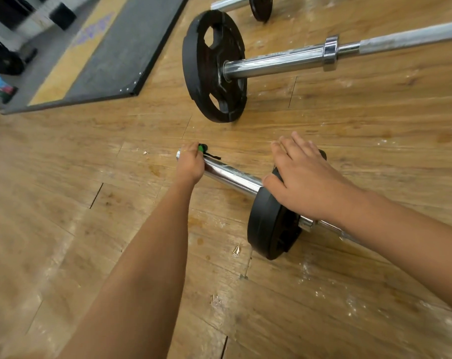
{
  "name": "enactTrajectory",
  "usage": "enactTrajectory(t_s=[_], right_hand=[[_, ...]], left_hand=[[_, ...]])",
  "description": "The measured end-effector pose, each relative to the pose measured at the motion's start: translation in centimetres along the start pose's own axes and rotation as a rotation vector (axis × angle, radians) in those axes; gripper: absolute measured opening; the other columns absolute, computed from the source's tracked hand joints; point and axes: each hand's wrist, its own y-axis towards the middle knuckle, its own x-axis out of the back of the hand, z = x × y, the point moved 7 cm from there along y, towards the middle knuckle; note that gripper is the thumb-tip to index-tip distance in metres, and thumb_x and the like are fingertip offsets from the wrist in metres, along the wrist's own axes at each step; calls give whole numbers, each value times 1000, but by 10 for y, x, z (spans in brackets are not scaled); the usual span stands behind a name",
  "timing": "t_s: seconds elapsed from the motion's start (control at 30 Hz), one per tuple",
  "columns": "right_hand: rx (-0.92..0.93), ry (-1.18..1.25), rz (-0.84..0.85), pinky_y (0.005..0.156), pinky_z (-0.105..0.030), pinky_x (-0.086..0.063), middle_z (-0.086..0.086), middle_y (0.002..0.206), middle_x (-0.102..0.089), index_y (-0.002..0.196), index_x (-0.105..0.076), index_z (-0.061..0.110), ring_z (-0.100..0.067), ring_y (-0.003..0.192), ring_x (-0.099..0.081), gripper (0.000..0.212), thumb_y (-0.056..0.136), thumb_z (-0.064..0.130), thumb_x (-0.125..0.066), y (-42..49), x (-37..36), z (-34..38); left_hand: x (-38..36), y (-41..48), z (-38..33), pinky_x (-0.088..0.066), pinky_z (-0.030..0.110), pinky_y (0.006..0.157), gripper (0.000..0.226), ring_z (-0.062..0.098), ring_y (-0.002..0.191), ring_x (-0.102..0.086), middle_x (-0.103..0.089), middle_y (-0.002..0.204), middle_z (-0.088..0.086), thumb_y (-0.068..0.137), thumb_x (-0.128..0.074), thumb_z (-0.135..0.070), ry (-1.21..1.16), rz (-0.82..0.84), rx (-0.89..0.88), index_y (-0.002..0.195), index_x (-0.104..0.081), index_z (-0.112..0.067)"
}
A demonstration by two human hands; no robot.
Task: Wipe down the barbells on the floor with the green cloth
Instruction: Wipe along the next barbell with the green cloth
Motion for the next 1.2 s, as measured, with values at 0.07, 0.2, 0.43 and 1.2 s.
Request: enactTrajectory(t_s=[0.07, 0.2, 0.43, 1.2], right_hand=[[-3, 8, 7, 125, -40, 6, -8, 168, 2, 160, -1, 13, -22, 154, 13, 72, 102, 49, -25, 2, 0, -4], [-15, 24, 14, 120, -37, 9, -7, 168, 2, 160, -1, 13, -22, 154, 12, 72, 102, 48, -25, 9, 5, -13], [-45, 58, 13, 122, -38, 4, -7, 168, 1, 160, -2, 11, -23, 154, 11, 72, 103, 48, -26, 21, 8, -28], [-37, 10, -34, 125, -43, 3, -13, 168, 3, 160, -2, 10, -27, 154, 12, 72, 103, 46, -28, 2, 4, -3]], left_hand=[[2, 10, 2, -19, 42, 125, 48, 32, 149, -27, -33, 160, 15, 107, -32, -13, -2, -37, 116, 153, -37, -2], [-5, -2, -14, -23, 43, 122, 44, 37, 144, -32, -40, 154, 19, 107, -33, -10, -32, -85, 69, 147, -42, 4], [-28, -23, -27, -16, 44, 126, 46, 30, 153, -20, -33, 161, 14, 109, -36, -15, -98, -78, -80, 153, -36, -2], [-24, -48, -39, -20, 39, 124, 42, 31, 144, -33, -43, 149, 17, 106, -38, -10, -7, 28, -190, 147, -46, 1]])
